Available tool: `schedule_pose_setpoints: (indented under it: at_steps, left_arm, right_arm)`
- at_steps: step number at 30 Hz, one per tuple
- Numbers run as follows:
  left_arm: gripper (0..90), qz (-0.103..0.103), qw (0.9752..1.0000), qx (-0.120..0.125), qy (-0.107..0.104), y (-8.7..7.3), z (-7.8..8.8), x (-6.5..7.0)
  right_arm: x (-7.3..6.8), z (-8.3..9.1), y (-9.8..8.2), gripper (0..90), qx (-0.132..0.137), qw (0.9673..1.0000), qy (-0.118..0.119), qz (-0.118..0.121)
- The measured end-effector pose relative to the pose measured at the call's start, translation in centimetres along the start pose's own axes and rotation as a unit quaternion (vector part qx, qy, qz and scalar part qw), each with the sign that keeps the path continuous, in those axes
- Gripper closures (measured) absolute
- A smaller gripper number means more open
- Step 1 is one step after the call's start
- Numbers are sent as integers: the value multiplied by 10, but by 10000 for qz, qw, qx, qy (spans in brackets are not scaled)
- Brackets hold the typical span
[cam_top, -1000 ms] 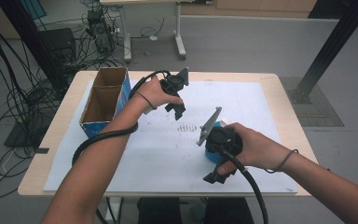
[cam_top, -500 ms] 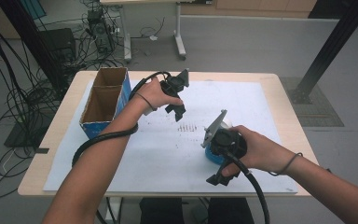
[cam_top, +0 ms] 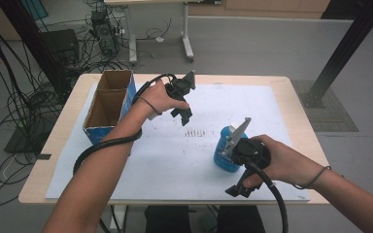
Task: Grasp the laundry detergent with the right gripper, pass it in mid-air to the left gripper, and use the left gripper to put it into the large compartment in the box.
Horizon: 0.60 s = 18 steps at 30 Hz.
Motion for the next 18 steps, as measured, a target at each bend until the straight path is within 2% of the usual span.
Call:
schedule_pose_setpoints:
  at_steps: [18]
  left_arm:
    - [103,13,10000,-27,-6,0,-4,3]
  right_arm:
    - [16,7,-49,62,-179,9982,-211,-525]
Point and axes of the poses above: each handheld gripper's, and its own axes: z roughly backward along the jaws, y roughly out of its top, x roughly to its right, the point moved 7 cm from there along -z, roughly forward along the jaws, and after that the axes turned 13 degrees about -y, right-handed, at the moved point
